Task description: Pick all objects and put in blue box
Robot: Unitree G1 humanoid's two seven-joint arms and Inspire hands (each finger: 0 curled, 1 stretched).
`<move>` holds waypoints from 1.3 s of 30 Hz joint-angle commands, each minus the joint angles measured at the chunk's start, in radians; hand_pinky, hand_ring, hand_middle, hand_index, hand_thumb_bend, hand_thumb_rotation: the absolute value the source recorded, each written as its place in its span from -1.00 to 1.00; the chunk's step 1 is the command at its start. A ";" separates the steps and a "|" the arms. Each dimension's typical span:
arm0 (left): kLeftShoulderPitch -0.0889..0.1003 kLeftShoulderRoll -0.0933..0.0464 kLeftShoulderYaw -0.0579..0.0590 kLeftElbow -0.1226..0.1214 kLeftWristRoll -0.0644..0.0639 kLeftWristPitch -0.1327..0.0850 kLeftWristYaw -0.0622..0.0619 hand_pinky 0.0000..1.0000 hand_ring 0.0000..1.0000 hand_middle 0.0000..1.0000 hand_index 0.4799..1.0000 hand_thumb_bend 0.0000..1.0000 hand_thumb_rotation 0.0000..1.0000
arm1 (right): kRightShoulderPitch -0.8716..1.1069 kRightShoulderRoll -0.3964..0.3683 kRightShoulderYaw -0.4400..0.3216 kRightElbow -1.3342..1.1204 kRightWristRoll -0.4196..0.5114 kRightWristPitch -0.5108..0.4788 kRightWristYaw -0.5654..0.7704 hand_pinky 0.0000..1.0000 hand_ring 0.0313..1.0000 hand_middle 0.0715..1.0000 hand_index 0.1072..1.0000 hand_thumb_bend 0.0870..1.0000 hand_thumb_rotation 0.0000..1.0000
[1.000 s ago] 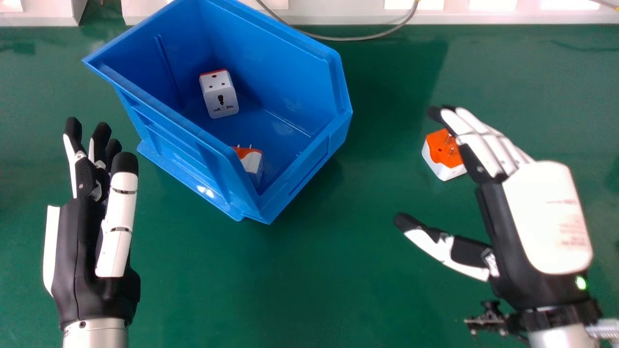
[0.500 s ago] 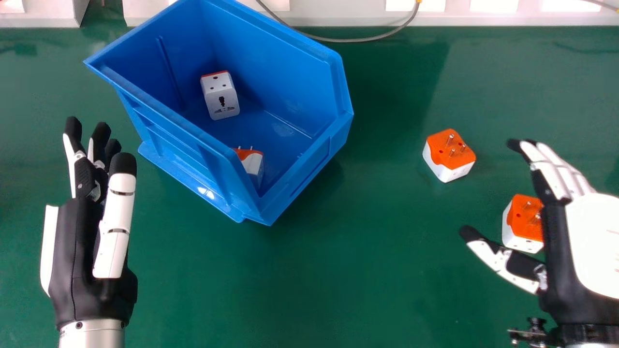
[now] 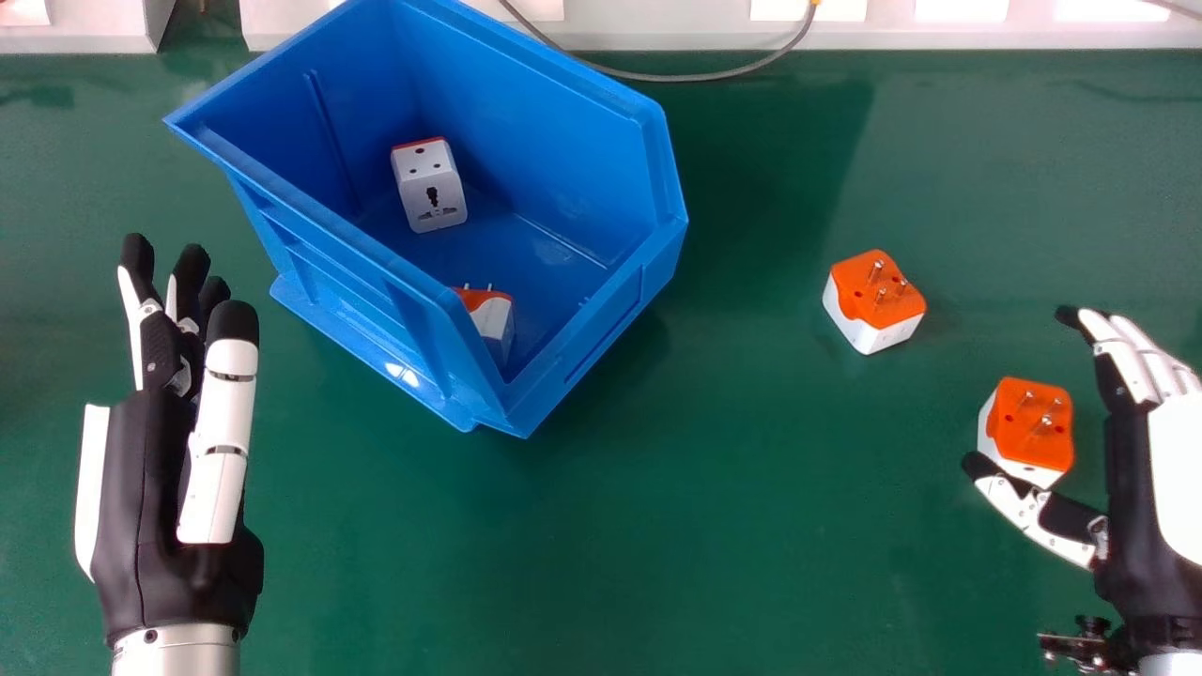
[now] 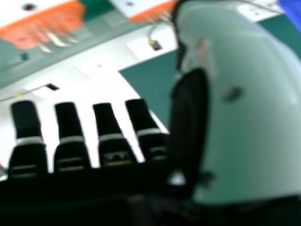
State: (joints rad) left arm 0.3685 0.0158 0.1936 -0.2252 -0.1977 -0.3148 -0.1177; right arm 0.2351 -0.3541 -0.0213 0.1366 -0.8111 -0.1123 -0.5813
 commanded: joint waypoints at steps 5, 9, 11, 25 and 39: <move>-0.003 0.011 0.007 -0.023 -0.007 -0.013 -0.007 1.00 1.00 1.00 1.00 -0.11 0.47 | -0.084 -0.029 0.009 0.120 0.008 0.027 -0.039 0.37 0.56 0.64 0.56 -0.20 -0.40; -0.004 0.013 0.010 -0.027 -0.007 -0.009 -0.006 1.00 1.00 1.00 1.00 -0.10 0.47 | -0.122 -0.042 0.029 0.179 0.007 0.050 -0.037 0.36 0.57 0.63 0.57 -0.21 -0.33; -0.003 0.013 0.011 -0.031 -0.009 -0.005 -0.006 1.00 1.00 1.00 1.00 -0.10 0.48 | -0.142 -0.050 0.039 0.215 0.012 0.046 -0.043 0.34 0.56 0.62 0.56 -0.20 -0.30; 0.004 0.013 0.013 -0.065 0.001 0.018 -0.004 1.00 1.00 1.00 1.00 -0.12 0.49 | -0.225 -0.141 0.096 0.333 0.036 0.037 0.017 0.35 0.58 0.64 0.58 -0.19 -0.25; 0.019 0.012 0.013 -0.104 -0.004 0.046 -0.004 1.00 1.00 1.00 1.00 -0.10 0.46 | -0.303 -0.223 0.140 0.462 0.068 -0.017 0.035 0.33 0.55 0.58 0.52 -0.10 -0.40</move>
State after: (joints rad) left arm 0.3848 0.0193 0.2031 -0.2968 -0.1980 -0.2667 -0.1248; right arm -0.0536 -0.5504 0.1173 0.5881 -0.7493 -0.1338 -0.5429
